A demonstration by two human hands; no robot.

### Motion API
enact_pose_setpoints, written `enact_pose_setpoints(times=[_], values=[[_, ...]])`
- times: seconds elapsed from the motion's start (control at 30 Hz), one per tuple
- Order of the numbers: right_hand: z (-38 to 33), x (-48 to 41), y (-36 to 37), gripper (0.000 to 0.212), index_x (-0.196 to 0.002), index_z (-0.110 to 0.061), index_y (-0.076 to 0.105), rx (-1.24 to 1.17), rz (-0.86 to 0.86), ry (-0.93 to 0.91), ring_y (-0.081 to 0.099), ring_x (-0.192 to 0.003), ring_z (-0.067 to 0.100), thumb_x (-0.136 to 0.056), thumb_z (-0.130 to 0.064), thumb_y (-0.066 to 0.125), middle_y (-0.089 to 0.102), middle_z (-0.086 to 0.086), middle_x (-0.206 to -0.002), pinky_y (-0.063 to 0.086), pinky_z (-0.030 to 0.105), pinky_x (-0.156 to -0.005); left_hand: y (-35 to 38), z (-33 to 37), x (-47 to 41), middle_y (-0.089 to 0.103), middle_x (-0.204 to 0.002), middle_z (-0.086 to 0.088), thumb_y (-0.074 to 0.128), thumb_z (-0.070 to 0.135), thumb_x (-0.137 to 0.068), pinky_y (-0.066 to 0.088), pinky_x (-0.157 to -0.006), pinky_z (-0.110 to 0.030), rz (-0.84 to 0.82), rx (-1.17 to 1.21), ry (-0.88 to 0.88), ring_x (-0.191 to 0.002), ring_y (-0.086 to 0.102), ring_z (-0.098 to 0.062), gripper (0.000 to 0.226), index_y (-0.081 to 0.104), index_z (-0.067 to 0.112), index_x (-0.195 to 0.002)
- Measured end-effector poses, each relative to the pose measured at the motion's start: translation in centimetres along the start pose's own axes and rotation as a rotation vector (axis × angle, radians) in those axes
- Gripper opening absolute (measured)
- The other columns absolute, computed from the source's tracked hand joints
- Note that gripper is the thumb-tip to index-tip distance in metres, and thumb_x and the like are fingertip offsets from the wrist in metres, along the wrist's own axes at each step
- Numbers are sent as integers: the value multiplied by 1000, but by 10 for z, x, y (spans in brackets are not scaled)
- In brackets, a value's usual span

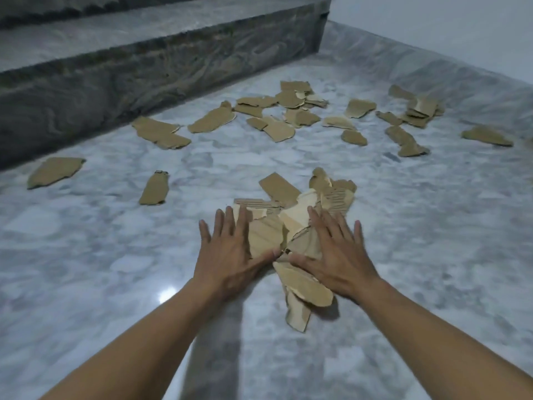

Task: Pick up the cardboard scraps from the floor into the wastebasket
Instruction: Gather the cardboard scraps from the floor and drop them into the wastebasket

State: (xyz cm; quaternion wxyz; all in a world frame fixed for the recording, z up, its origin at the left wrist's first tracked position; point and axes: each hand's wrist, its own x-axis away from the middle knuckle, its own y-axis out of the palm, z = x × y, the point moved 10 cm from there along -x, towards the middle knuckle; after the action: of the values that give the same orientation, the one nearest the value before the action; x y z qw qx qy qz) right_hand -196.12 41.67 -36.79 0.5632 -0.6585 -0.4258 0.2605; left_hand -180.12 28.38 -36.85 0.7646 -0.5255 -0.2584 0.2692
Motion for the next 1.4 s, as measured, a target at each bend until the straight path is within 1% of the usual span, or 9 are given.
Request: enact_pose_setpoints(times=[0.13,0.23,0.37,0.57,0.8,1.0,1.13,1.33,1.4], values=[[-5,-24,-22,105,-160,-39,6,-177,176,-99,8,-154,18,-76,-94,35,10,-1,-169,9,48,-124,-7,1,-23,-2,-170,-10,19,92,-79,-4,-124,-54,76,62,-1,-156,-8,-28,111,-9,22,-161],[33,-58,-44,99,-158,-42,11,-262,352,121,3,-154,29,-76,-94,32,0,7,-169,6,59,-122,-7,1,-37,-7,-170,-10,23,102,-67,-9,-124,-53,76,117,-45,-156,-12,-31,127,-15,24,-160],[59,-117,-27,105,-159,-47,3,-220,66,325,-10,-156,29,-70,-101,21,-5,2,-171,-11,66,-117,1,10,-48,-4,-170,-12,27,106,-57,-3,-124,-56,51,-18,-100,-155,-8,-35,141,-12,18,-161],[-11,-134,-26,83,-155,-42,26,-60,9,79,30,-142,36,-84,-81,44,32,5,-159,28,57,-110,-10,12,-49,35,-152,-12,51,97,-58,36,-99,-44,156,-40,-195,-128,37,-36,134,19,11,-156],[-2,-96,-30,81,-142,-38,45,-696,-23,219,61,-111,21,-72,-33,86,60,-4,-130,52,35,-90,-3,4,-53,41,-129,-13,98,53,-43,51,-84,-41,-34,382,-286,-113,54,-38,132,27,13,-147],[-6,-63,-23,64,-130,-26,54,-1007,-39,334,60,-75,14,-78,3,76,63,9,-108,47,19,-55,-12,22,-45,65,-106,5,101,19,-40,53,-73,-29,-119,663,-149,-99,65,-18,91,47,22,-112],[0,-35,-53,60,-131,-28,54,-1049,63,334,53,-61,14,-83,5,67,60,9,-94,42,16,-45,-33,50,-26,64,-105,12,89,-15,-56,49,-66,-8,-126,929,-72,-91,63,4,92,46,18,-131],[51,24,-150,59,-132,-30,50,-1022,293,390,59,-67,16,-84,4,56,61,5,-98,46,22,-49,-91,162,-11,65,-110,8,83,-11,-72,57,-80,-20,-211,1076,147,-94,67,1,76,44,26,-125],[78,51,-197,58,-135,-30,48,-962,359,412,57,-66,15,-87,2,53,59,1,-95,43,19,-43,-114,214,-4,64,-106,9,78,-11,-78,57,-80,-21,-233,1089,233,-94,65,-3,59,49,32,-106]])
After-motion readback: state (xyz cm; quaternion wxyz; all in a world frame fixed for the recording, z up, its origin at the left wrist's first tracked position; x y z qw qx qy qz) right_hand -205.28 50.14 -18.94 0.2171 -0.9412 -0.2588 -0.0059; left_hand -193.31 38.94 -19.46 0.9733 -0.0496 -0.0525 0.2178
